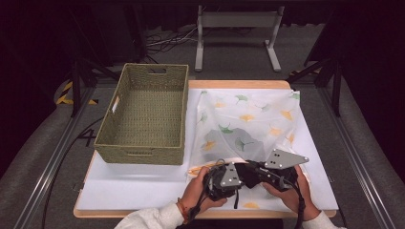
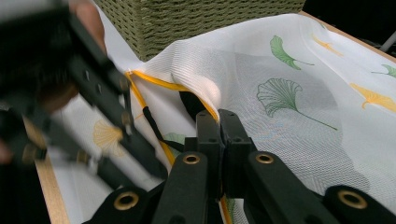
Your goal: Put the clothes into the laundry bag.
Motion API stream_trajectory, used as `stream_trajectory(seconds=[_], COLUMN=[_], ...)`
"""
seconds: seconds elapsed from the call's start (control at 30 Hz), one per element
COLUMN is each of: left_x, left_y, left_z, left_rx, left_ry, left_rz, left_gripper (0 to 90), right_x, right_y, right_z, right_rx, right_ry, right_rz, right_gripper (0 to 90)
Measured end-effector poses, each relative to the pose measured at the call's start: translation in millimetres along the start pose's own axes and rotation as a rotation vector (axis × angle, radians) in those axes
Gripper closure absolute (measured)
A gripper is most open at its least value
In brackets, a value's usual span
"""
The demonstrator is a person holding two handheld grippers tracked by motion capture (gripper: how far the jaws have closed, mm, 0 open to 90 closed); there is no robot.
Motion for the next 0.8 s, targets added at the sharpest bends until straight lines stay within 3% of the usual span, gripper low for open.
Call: stream_trajectory(seconds=[0.1, 0.17, 0.23, 0.3, 0.33, 0.4, 0.43, 0.63, 0.67, 0.8], left_x=[3.9, 2.0, -2.5, -5.1, -10.0, -12.4, -15.3, -35.9, -39.6, -50.1], left_y=[-4.8, -9.6, -12.3, -12.9, -14.0, -15.0, -16.2, -22.3, -24.3, -26.5], left_z=[-12.3, -17.8, -21.5, -21.2, -19.3, -18.1, -17.2, -15.3, -14.3, -12.4], left_rx=[-0.036, -0.060, -0.092, -0.090, -0.110, -0.115, -0.114, -0.134, -0.125, -0.130], left_ry=[-0.013, -0.008, 0.023, 0.024, 0.057, 0.074, 0.077, 0.214, 0.210, 0.265], left_rz=[0.004, 0.021, 0.006, 0.022, 0.021, 0.020, 0.034, 0.059, 0.080, 0.114], left_gripper=[65.9, 65.5, 67.5, 68.7, 80.6, 88.2, 88.2, 87.2, 88.9, 89.9], right_x=[-0.5, -0.9, 0.1, 0.6, 0.9, 0.8, 0.8, 0.6, 0.5, 0.8], right_y=[-0.4, -1.0, -1.9, -2.5, -2.6, -2.3, -2.3, -2.2, -2.3, -4.2], right_z=[-1.0, -1.2, -1.6, -1.8, -1.4, -0.4, -0.4, -0.4, -0.3, -1.5], right_rx=[-0.003, -0.006, -0.010, -0.010, -0.011, -0.008, -0.008, -0.011, -0.013, -0.025], right_ry=[-0.001, 0.003, 0.006, 0.008, 0.004, -0.001, -0.001, -0.001, 0.000, 0.009], right_rz=[-0.002, 0.001, -0.002, -0.002, -0.003, -0.004, -0.004, -0.007, -0.007, -0.012], right_gripper=[89.0, 89.0, 89.0, 89.0, 89.0, 89.0, 89.0, 89.0, 89.0, 89.0])
Point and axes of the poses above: each handheld gripper's, and its own axes: z roughly backward along the jaws, y roughly out of its top, x roughly to its right, the point moved 2 cm from there along -z, roughly forward along the jaws, and after that the axes turned 1 degree about y, right-handed, at the moved point
